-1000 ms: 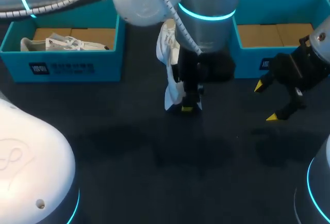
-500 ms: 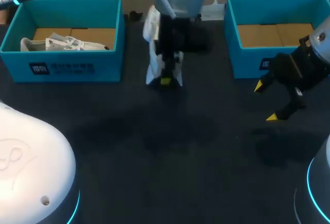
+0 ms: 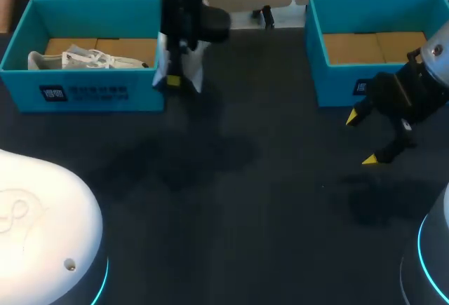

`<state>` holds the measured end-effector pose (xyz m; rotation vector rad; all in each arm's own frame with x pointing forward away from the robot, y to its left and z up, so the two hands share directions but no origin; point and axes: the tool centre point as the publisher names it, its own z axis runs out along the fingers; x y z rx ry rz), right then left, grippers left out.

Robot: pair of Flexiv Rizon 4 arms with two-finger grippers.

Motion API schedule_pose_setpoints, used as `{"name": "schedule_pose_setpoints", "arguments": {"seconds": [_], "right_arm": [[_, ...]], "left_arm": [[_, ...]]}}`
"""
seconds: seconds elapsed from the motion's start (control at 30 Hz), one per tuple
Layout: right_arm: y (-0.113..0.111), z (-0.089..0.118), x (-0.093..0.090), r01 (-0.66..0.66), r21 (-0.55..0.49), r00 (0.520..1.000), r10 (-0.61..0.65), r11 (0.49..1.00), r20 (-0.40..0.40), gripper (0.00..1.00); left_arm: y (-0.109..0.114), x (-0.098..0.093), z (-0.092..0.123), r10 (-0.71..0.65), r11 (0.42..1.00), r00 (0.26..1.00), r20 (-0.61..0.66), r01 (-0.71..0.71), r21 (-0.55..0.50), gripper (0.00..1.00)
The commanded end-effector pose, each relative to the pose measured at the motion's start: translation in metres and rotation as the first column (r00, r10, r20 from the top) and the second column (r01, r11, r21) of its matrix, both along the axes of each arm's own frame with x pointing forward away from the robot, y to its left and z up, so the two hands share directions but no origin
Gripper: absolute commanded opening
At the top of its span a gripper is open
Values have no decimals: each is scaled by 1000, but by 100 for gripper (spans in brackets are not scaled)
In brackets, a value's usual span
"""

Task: Take the shoe out of the shoebox, open the shoe tongue, remove and reinsert the insole, then place the shoe into the shoebox

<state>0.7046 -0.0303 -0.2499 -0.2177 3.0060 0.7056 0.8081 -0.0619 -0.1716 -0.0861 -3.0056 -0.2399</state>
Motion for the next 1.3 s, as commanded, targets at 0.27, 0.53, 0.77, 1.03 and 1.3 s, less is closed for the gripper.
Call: {"name": "schedule_pose_setpoints", "arguments": {"seconds": [0.27, 0.53, 0.77, 1.03, 1.3], "right_arm": [[1, -1, -1, 2, -3, 1000, -2, 1000, 1, 100], [1, -1, -1, 2, -3, 1000, -2, 1000, 1, 100], [1, -1, -1, 2, -3, 1000, -2, 1000, 1, 100], [1, -1, -1, 2, -3, 1000, -2, 1000, 1, 100], [1, -1, -1, 2, -3, 1000, -2, 1000, 1, 100]], "left_arm": [[99, 47, 5, 48, 995, 998, -36, -51, -83, 0], [149, 76, 0, 1, 998, 998, -68, -5, -60, 0], [197, 105, -5, 59, 997, 995, -85, -63, -53, 0], [244, 129, -10, 74, 996, 995, -73, -77, -38, 0], [283, 161, -11, 138, 989, 987, -82, -142, -40, 0]]}}
